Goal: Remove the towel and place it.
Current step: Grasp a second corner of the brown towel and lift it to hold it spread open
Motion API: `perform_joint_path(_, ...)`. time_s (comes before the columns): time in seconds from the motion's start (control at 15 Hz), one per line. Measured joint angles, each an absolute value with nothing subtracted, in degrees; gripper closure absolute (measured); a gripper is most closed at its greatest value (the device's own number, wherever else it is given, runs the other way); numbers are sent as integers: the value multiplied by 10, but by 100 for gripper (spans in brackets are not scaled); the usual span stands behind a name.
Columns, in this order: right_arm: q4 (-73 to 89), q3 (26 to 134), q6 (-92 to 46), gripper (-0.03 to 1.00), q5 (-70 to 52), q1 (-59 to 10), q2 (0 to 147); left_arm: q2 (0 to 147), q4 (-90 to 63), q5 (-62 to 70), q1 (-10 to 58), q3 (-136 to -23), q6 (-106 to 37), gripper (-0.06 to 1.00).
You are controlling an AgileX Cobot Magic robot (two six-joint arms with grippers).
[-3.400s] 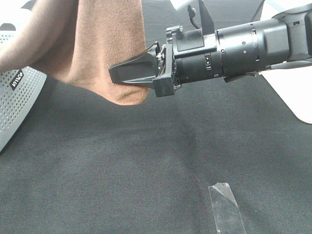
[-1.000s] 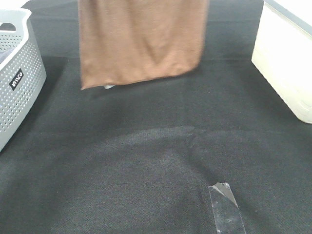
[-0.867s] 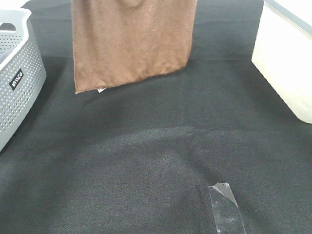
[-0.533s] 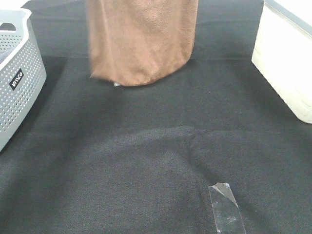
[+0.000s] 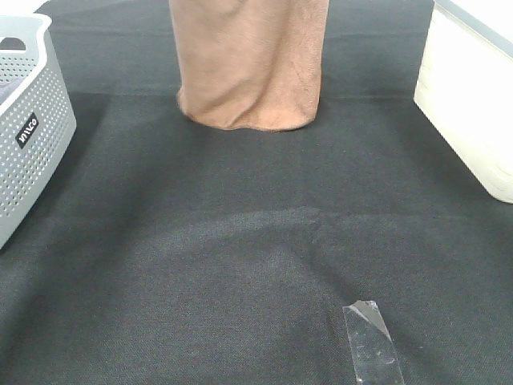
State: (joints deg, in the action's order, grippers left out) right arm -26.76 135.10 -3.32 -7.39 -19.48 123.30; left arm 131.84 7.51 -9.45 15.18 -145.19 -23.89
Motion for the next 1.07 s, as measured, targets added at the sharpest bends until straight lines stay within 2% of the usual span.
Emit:
perform_joint_path(0.27, -190, 1351, -33, 97, -159, -195, 1234, 1318, 84, 33, 152, -1452, -237, 94)
perform_joint_path(0.6, -84, 1351, -38, 97, -435, -195, 1200, 1265, 12, 405, 154, -1452, -233, 94)
perform_joint_path(0.87, -13, 1351, -68, 97, -615, -195, 1153, 1224, -17, 626, 157, -1452, -203, 94)
perform_joint_path(1.07, 24, 1352, -93, 97, -693, -195, 1132, 1208, -46, 692, 157, -1452, -161, 94)
